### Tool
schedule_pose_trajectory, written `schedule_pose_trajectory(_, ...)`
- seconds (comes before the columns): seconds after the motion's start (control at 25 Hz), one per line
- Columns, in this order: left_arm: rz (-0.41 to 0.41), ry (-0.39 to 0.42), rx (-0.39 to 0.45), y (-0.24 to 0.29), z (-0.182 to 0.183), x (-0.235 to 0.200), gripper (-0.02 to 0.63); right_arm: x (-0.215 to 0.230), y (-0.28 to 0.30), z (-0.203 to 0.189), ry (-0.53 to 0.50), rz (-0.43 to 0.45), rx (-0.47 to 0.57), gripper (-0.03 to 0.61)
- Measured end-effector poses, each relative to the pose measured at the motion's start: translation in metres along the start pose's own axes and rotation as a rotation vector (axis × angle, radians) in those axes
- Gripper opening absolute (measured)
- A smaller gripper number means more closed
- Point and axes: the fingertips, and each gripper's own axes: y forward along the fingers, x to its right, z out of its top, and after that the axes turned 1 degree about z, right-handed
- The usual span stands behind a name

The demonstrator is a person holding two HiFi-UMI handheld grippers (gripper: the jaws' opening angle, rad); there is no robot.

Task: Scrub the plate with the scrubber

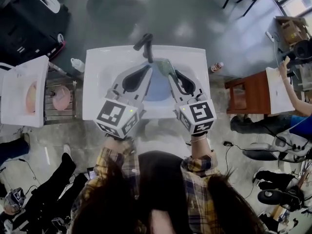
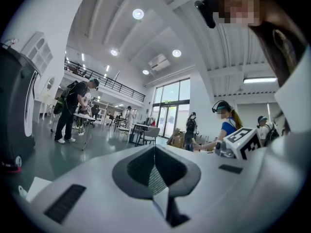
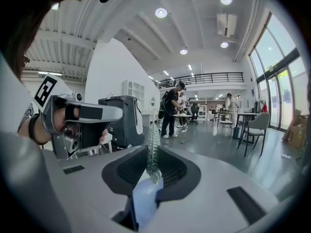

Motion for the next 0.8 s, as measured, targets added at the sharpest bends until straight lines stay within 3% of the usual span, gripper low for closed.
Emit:
schedule_pose_trajectory(0.4, 0.100, 0.000, 0.003, 0.043, -0.004, -0.026, 0.017, 0.041, 0.041, 0.002, -0.015, 0.095, -0.001, 0.080)
schedule_pose_trajectory(0.8, 0.108, -0.011, -0.047, 0.061, -0.015, -0.048, 0.017, 0.057, 0.056, -0.003, 0.024, 0.084, -0.023, 0.080)
